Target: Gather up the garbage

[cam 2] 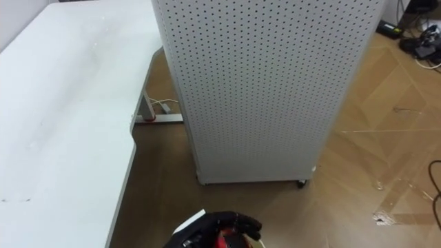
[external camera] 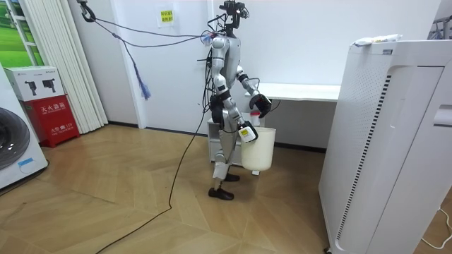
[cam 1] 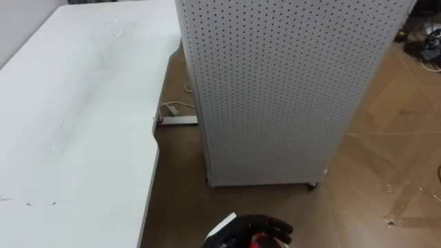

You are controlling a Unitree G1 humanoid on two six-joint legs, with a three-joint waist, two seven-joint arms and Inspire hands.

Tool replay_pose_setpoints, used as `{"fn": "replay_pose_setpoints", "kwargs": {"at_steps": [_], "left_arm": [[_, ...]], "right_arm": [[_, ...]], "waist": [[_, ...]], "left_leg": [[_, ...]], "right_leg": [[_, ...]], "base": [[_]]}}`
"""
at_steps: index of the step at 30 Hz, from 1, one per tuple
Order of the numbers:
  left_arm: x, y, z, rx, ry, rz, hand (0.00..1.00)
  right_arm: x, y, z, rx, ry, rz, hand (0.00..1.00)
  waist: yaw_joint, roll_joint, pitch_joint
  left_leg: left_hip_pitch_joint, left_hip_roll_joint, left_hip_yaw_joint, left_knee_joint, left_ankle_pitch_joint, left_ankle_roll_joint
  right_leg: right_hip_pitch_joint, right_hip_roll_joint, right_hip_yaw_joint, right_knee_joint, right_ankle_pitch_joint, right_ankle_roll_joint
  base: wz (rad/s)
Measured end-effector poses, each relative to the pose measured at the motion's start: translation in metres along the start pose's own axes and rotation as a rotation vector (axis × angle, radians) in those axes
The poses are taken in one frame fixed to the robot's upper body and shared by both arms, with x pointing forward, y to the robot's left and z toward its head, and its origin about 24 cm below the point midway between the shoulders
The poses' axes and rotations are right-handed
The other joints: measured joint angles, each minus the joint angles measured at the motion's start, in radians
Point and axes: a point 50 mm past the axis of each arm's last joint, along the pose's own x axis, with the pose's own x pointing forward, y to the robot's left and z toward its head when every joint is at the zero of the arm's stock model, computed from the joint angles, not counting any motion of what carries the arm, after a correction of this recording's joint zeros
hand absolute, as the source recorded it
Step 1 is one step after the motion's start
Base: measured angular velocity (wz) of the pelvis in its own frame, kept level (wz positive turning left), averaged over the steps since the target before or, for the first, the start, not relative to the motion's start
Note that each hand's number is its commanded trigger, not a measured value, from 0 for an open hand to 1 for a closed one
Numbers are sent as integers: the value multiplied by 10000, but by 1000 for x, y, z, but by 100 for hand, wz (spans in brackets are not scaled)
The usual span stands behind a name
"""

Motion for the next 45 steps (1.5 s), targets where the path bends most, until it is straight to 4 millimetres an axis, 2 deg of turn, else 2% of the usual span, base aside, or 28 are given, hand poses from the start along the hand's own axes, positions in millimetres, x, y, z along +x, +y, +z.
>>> {"fn": "replay_pose_setpoints", "kwargs": {"at_steps": [7, 17, 23, 26, 29, 31, 34, 39, 42, 45], "left_arm": [[0, -1, 6, 23, -286, -77, 0], [1, -2, 17, 410, -693, -204, 0], [0, -3, 23, 888, -933, -251, 0], [-3, 0, 35, 2375, -1297, -121, 0], [-6, 5, 58, 3695, -2065, 315, 0], [-11, 13, 75, 4466, -2881, 965, 0], [-16, 22, 88, 5181, -3436, 1850, 0], [-25, 23, 106, 5861, -4500, 2923, 0], [-34, 29, 121, 6597, -5271, 3933, 0], [-44, 36, 132, 6546, -5971, 4958, 0]], "right_arm": [[-1, -3, -3, -280, 252, -146, 100], [-1, -8, 5, -423, -115, -229, 100], [-5, -7, -5, 105, 66, -240, 100], [-6, -8, -3, 276, -90, -306, 100], [-9, -8, -4, 439, -270, -321, 100], [-9, -8, -4, 474, -375, -336, 100], [-10, -8, -6, 634, -339, -352, 100], [-11, -8, -8, 703, -339, -358, 100], [-13, -8, -11, 697, -393, -382, 100], [-14, -9, -14, 623, -327, -432, 100]], "waist": [[43, 4, -5], [34, -12, -10], [14, -175, -5], [59, -317, 38], [282, -467, 16], [476, -540, 12], [644, -556, 9], [876, -562, 6], [882, -562, 4], [859, -577, -9]], "left_leg": [[-95, 0, 26, 25, 2, 2], [46, -3, 186, -75, 6, 3], [355, -30, 293, -158, 5, 4], [481, -25, 429, -224, 5, 4], [718, -1, 710, -380, -2, 5], [917, 35, 1050, -494, -17, 6], [1128, 93, 1298, -493, -127, -22], [1413, 171, 1467, -512, -222, -92], [1607, 196, 1493, -587, -227, -108], [1824, 228, 1596, -614, -255, -153]], "right_leg": [[-123, -30, 16, 17, -15, 4], [-106, -34, 237, 19, -32, 10], [121, -58, 331, 19, -86, 36], [69, -61, 421, 84, -113, 35], [30, -76, 437, 141, -129, 36], [-22, -150, 216, 268, -133, 39], [48, -248, -281, 382, -131, 37], [255, -230, -541, 374, -126, 27], [437, -200, -525, 325, -125, 22], [620, -175, -519, 266, -127, 18]], "base": [[0], [-5], [-5], [-13], [-30], [-45], [-32], [-12], [-3], [-12]]}}
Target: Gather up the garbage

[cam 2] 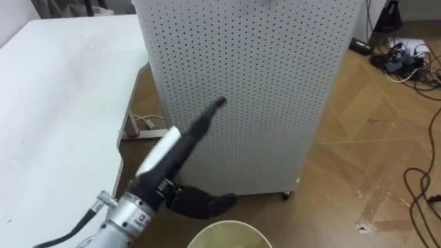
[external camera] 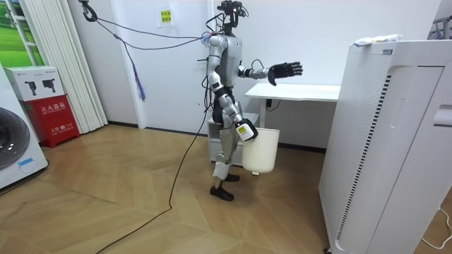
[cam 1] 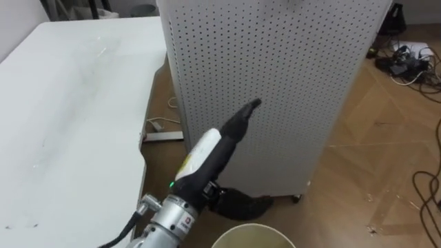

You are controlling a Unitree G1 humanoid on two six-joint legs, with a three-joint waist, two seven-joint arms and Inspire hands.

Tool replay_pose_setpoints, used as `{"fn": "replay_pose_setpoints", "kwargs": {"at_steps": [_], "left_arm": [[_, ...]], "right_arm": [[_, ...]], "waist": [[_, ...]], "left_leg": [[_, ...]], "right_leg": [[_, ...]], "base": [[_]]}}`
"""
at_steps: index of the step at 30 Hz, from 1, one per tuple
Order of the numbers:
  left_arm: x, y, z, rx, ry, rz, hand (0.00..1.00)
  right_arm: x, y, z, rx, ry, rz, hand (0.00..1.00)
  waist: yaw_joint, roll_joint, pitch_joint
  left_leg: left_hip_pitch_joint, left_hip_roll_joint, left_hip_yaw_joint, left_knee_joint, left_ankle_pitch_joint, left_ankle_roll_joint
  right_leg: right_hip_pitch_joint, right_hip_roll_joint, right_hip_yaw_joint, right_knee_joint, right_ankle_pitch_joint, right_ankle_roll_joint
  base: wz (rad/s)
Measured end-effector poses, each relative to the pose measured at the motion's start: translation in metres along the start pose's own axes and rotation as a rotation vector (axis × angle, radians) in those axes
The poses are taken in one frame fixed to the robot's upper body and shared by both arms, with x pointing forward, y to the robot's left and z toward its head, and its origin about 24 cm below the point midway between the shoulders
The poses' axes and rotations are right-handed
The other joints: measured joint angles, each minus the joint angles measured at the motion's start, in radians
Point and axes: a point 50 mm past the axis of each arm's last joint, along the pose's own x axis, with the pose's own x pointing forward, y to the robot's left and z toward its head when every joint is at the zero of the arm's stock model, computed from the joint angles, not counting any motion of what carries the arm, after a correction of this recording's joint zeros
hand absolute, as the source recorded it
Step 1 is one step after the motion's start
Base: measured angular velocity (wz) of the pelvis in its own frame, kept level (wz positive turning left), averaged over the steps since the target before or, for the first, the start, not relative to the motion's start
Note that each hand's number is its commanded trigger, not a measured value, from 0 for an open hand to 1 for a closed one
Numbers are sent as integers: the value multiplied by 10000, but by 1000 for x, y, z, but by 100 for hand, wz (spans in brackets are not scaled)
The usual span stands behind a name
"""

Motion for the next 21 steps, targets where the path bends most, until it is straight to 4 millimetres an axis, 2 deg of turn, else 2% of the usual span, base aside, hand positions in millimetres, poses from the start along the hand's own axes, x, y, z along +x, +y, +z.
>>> {"fn": "replay_pose_setpoints", "kwargs": {"at_steps": [2, 5, 6, 8, 9, 10, 11, 12, 13, 14, 15, 16, 17, 18, 19, 20, 21], "left_arm": [[0, 4, 0, 31, -58, 558, 0], [0, 10, 0, 643, -99, 1045, 0], [0, 14, -1, 846, -77, 1255, 0], [-1, 21, -3, 952, -16, 1640, 0], [-1, 27, -4, 1055, 27, 1925, 0], [-2, 32, -5, 1139, 63, 2256, 0], [-2, 34, -5, 1168, 76, 2436, 0], [-2, 37, -5, 1163, 77, 2735, 0], [-2, 38, -5, 1128, 71, 2845, 0], [-2, 38, -5, 1040, 63, 2992, 0], [-4, 38, -5, 991, 68, 3108, 0], [-3, 38, -5, 973, 7, 3173, 0], [-3, 39, -3, 944, -139, 3269, 0], [-3, 41, -1, 985, -246, 3456, 0], [-4, 43, 0, 1037, -300, 3542, 0], [-4, 47, 1, 1082, -439, 3771, 0], [-5, 51, 3, 1125, -567, 4037, 0]], "right_arm": [[-1, -2, -1, 71, 25, -97, 100], [-2, -4, -5, 146, 88, -241, 100], [-3, -5, -6, 205, 126, -279, 100], [-5, -4, -12, 247, 296, -189, 100], [-6, -4, -16, 171, 401, -96, 100], [-7, -2, -18, 160, 460, 24, 100], [-7, -1, -19, 148, 476, 77, 100], [-8, -2, -21, 115, 523, 115, 100], [-9, -2, -22, 127, 570, 116, 100], [-11, -2, -26, 151, 681, 140, 100], [-13, -4, -30, 144, 813, 141, 100], [-13, -5, -31, 122, 828, 105, 100], [-13, -10, -29, 86, 804, -4, 100], [-13, -12, -28, -3, 794, -75, 100], [-14, -13, -28, -121, 819, -96, 100], [-14, -15, -30, -265, 918, -126, 100], [-14, -14, -32, -265, 1000, -102, 100]], "waist": [[-15, -19, 0], [11, -45, -14], [55, -56, -10], [202, -93, -1], [306, -120, 4], [368, -219, 8], [399, -246, 5], [445, -202, -13], [483, -184, -28], [556, -175, -36], [661, -219, -66], [674, -218, -83], [768, -216, -78], [917, -230, -73], [988, -239, -67], [1091, -244, -64], [1096, -228, -75]], "left_leg": [[64, 30, 33, 60, -18, -13], [101, 181, 94, 345, -203, -86], [106, 302, 196, 577, -323, -147], [96, 610, 376, 1247, -628, -307], [-25, 896, 392, 2066, -894, -468], [-408, 1240, 335, 3344, -1010, -596], [-717, 1437, 245, 4178, -993, -613], [-1377, 1824, -166, 5832, -785, -661], [-1666, 1966, -408, 6483, -590, -682], [-2072, 2108, -937, 7464, -77, -676], [-2433, 2019, -1431, 7876, 200, -678], [-2554, 1938, -1521, 7804, 116, -634], [-2852, 1647, -1580, 7448, -114, -558], [-3140, 1263, -1677, 6703, -131, -591], [-3221, 1040, -1750, 6146, -112, -622], [-3272, 648, -2010, 4655, -14, -767], [-3265, 390, -2328, 3151, 244, -909]], "right_leg": [[70, -8, -68, 14, 2, -3], [130, 15, -414, 130, -51, -96], [156, 41, -588, 144, -86, -162], [230, 168, -627, 340, -204, -341], [272, 272, -607, 582, -396, -467], [232, 348, -477, 918, -710, -640], [194, 407, -377, 1109, -864, -697], [143, 620, -199, 1457, -1102, -782], [145, 754, -71, 1587, -1170, -860], [250, 944, 127, 1741, -1188, -1009], [389, 1063, 387, 1804, -1240, -1112], [361, 1089, 491, 1852, -1260, -1141], [266, 1103, 757, 1897, -1276, -1172], [211, 1049, 999, 1898, -1274, -1173], [211, 1024, 1118, 1881, -1273, -1175], [256, 975, 1165, 1842, -1278, -1218], [317, 1043, 1226, 1824, -1358, -1246]], "base": [[-6], [-9], [-28], [-41], [-53], [-53], [-54], [-43], [-55], [-47], [-44], [-44], [-59], [-63], [-66], [-47], [-41]]}}
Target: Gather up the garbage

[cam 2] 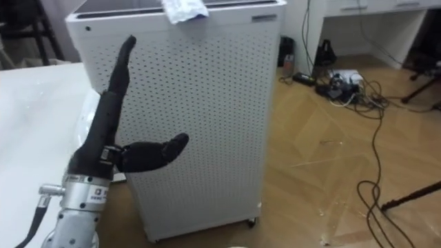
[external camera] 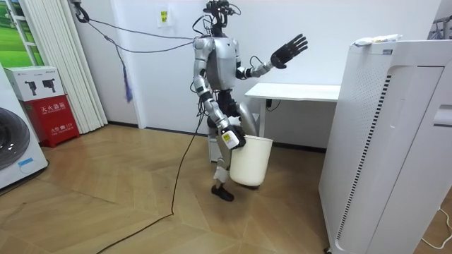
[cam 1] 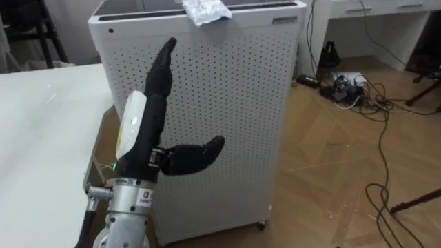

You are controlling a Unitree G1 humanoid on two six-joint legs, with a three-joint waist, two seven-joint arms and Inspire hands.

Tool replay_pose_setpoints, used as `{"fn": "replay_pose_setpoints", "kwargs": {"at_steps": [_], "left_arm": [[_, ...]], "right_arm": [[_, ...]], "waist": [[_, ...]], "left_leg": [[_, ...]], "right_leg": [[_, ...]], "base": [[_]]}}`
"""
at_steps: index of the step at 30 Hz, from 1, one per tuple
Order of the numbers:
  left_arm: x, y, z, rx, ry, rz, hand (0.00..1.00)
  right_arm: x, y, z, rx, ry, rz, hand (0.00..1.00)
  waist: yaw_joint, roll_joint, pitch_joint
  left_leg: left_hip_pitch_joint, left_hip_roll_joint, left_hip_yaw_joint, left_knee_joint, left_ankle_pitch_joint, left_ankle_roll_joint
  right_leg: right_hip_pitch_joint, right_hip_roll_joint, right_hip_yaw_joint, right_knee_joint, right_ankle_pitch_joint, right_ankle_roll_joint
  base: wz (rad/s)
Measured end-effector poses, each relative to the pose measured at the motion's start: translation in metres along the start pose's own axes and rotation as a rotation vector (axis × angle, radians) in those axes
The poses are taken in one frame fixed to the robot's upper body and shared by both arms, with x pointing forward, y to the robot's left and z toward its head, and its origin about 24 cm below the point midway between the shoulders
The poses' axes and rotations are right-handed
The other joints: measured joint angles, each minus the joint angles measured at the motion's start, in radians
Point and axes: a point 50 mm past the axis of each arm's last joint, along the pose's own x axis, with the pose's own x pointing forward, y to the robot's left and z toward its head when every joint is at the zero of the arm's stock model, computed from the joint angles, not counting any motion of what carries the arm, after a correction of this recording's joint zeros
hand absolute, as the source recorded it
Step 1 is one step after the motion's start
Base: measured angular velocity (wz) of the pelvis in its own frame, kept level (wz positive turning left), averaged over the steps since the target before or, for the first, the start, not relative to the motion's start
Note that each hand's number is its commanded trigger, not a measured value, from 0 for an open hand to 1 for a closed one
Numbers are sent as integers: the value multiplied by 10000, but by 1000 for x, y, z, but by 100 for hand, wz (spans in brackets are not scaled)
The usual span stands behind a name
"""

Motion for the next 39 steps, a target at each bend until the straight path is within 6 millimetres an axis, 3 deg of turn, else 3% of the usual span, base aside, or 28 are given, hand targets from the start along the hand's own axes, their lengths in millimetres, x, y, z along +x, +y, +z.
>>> {"fn": "replay_pose_setpoints", "kwargs": {"at_steps": [1, 2, 3, 6, 7, 10, 12, 14, 17, 18, 21, 22, 25, 26, 27, 29, 31, 33, 34, 39], "left_arm": [[1, 3, 2, 7, -100, 181, 0], [1, 4, 2, 28, -136, 263, 0], [1, 8, 2, 103, -157, 437, 0], [2, 15, 6, 246, -391, 793, 0], [2, 16, 8, 351, -515, 839, 0], [5, 19, 22, 1066, -1403, 952, 0], [6, 21, 29, 1413, -1853, 1016, 0], [7, 24, 35, 1675, -2175, 1165, 0], [9, 25, 39, 1793, -2460, 1301, 0], [10, 24, 40, 1994, -2587, 1327, 0], [13, 24, 43, 2310, -2942, 1499, 0], [12, 24, 44, 2563, -3061, 1613, 0], [12, 24, 45, 2930, -3271, 1734, 0], [13, 25, 46, 3036, -3353, 1879, 0], [13, 26, 47, 3048, -3417, 2086, 0], [15, 25, 49, 3053, -3599, 2087, 0], [15, 25, 50, 3118, -3700, 2085, 0], [16, 25, 52, 3284, -3931, 2194, 0], [16, 25, 55, 3394, -4169, 2247, 0], [16, 27, 65, 3940, -4978, 2376, 0]], "right_arm": [[0, 0, -2, 23, 75, 7, 100], [0, 1, -3, 36, 122, 4, 100], [0, 1, -5, 41, 199, 12, 100], [0, 0, -5, -35, 201, -13, 100], [0, 1, -5, -43, 194, -24, 100], [0, 3, -3, -614, 168, 55, 100], [1, 6, -1, -742, 73, 154, 100], [1, 8, 2, -727, -51, 240, 100], [3, 12, 6, -665, -214, 374, 100], [3, 13, 5, -618, -206, 398, 100], [3, 17, 4, -553, -165, 471, 100], [3, 16, 3, -542, -155, 440, 100], [1, 13, -1, -589, -28, 332, 100], [0, 10, -2, -555, -5, 256, 100], [0, 8, 0, -584, -41, 234, 100], [-1, 8, -3, -571, 20, 311, 100], [-1, 11, -6, -529, 101, 487, 100], [-1, 15, -8, -417, 121, 583, 100], [-2, 13, -9, -329, 124, 524, 100], [0, 12, -2, -159, -95, 477, 100]], "waist": [[1, 14, -9], [22, 7, -6], [40, 38, -46], [65, -36, -24], [80, -69, -14], [17, -106, -7], [14, -116, -6], [13, -142, 0], [-6, -226, 30], [-2, -216, 27], [-18, -151, 39], [-25, -102, 54], [-34, 190, 53], [-23, 348, 77], [-10, 470, 59], [-72, 521, 51], [-89, 501, 61], [-269, 372, 77], [-298, 459, -48], [-264, 510, -29]], "left_leg": [[30, -142, -266, -1243, 370, -24], [74, -170, -332, -1632, 696, 45], [272, -252, -395, -1963, 1254, 140], [599, -503, -391, -2220, 1981, 588], [577, -564, -380, -2124, 1965, 598], [540, -946, -338, -1754, 1383, 807], [520, -1084, -337, -1525, 1099, 869], [574, -1247, -347, -1408, 1000, 971], [761, -1575, -322, -1316, 819, 1154], [773, -1663, -319, -1174, 660, 1208], [949, -1743, -309, -852, 72, 1366], [1031, -1793, -355, -680, -127, 1461], [1353, -1817, -564, -539, -452, 1616], [1537, -1823, -683, -650, -500, 1680], [1587, -1823, -726, -798, -506, 1713], [1702, -1824, -814, -994, -438, 1770], [1979, -1834, -966, -1163, -441, 1764], [2248, -1966, -1456, -1241, -522, 1662], [2270, -1861, -1623, -1333, -547, 1596], [2638, -1721, -2020, -1727, -576, 1485]], "right_leg": [[73, 67, 16, -1, -106, -2], [116, 79, 20, -10, -163, 9], [216, 55, 69, -96, -267, 79], [516, -160, -18, -508, -400, 298], [550, -248, -117, -562, -423, 340], [778, -744, -521, -688, -622, 690], [876, -919, -742, -647, -688, 809], [993, -1089, -725, -581, -712, 854], [1198, -1441, -882, -323, -855, 1113], [1180, -1557, -997, -30, -917, 1225], [772, -1779, -1128, 1703, -900, 1265], [510, -1918, -1106, 2511, -717, 1562], [288, -1942, -1096, 3496, -5, 1719], [189, -1936, -1056, 3584, -3, 1810], [-236, -1946, -960, 3518, -286, 1804], [-959, -1983, -949, 3088, -558, 1756], [-1405, -2022, -919, 2035, -489, 1726], [-1409, -1951, -767, 511, 746, 1761], [-1098, -1754, -879, 44, 828, 1733], [-380, -1523, -1208, -704, 906, 1689]], "base": [[-21], [-23], [-21], [-19], [-8], [8], [3], [8], [14], [20], [22], [17], [13], [0], [3], [19], [28], [57], [52], [21]]}}
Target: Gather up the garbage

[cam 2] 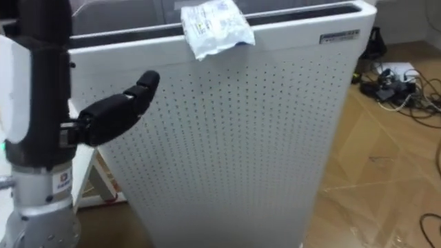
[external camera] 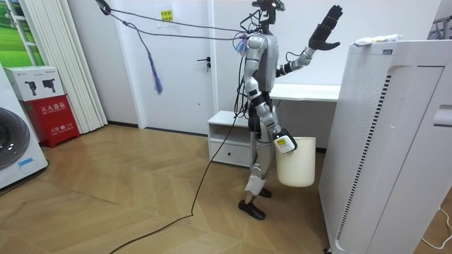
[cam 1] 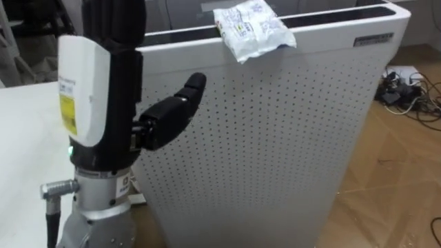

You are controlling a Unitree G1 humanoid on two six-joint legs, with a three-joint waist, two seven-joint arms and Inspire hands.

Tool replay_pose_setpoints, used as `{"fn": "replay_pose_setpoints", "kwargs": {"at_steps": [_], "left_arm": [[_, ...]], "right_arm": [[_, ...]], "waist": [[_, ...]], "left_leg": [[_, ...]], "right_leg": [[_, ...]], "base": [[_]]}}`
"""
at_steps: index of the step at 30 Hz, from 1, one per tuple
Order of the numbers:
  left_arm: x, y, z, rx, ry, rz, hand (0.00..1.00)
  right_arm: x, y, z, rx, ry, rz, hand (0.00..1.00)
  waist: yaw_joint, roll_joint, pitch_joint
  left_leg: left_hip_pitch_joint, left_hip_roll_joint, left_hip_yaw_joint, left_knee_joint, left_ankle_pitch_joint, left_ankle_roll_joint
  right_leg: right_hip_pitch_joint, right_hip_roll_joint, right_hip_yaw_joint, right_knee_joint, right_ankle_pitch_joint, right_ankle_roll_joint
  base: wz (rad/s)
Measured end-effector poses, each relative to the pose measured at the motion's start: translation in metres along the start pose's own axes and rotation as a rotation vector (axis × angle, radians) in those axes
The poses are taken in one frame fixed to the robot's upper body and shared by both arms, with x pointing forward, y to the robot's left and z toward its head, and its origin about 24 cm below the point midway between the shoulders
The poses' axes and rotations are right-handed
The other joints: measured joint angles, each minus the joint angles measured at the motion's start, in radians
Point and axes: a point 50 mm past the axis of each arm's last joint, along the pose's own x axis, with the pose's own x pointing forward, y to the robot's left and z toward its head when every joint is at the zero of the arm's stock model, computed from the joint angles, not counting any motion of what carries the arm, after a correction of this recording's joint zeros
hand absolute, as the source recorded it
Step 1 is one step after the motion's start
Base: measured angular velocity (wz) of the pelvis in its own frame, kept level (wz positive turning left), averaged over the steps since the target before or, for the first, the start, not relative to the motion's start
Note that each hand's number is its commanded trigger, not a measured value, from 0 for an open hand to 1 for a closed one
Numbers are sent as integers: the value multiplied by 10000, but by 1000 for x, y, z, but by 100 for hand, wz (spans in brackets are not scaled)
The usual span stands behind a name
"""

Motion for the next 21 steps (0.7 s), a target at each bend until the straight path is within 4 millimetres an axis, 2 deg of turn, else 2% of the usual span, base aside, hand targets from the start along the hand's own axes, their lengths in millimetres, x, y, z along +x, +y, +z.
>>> {"fn": "replay_pose_setpoints", "kwargs": {"at_steps": [1, 4, 7, 8, 15, 21], "left_arm": [[0, 0, 1, 40, -66, 9, 0], [0, 0, 2, 369, -365, -139, 0], [0, -1, 3, 360, -441, -360, 0], [0, -2, 4, 354, -433, -437, 0], [-4, -13, 6, 249, -269, -1378, 0], [-12, -28, 8, 27, 13, -2368, 0]], "right_arm": [[0, 0, 1, -20, -16, 3, 100], [1, 1, 2, -143, -54, 72, 100], [2, 1, 6, -203, -179, 85, 100], [2, 1, 6, -238, -175, 83, 100], [3, 2, 10, -539, -271, 125, 100], [4, 4, 27, -740, -936, 330, 100]], "waist": [[23, 18, -11], [15, -49, 25], [-78, -202, 130], [-78, -220, 142], [-217, -236, 145], [-567, -222, 137]], "left_leg": [[62, 14, 10, -56, 0, -1], [227, 67, 24, -275, 12, -22], [285, 95, 14, -417, 17, -30], [324, 96, 9, -455, 17, -29], [625, 142, 30, -729, 18, -28], [734, 246, 304, -916, 19, -29]], "right_leg": [[32, 19, 22, -39, 2, -3], [183, 108, 181, -296, 13, -18], [251, 161, 247, -542, 28, -23], [296, 166, 248, -595, 29, -21], [804, 254, 264, -1344, 203, 40], [899, 359, 411, -1614, 321, -3]], "base": [[0], [-9], [0], [0], [0], [-7]]}}
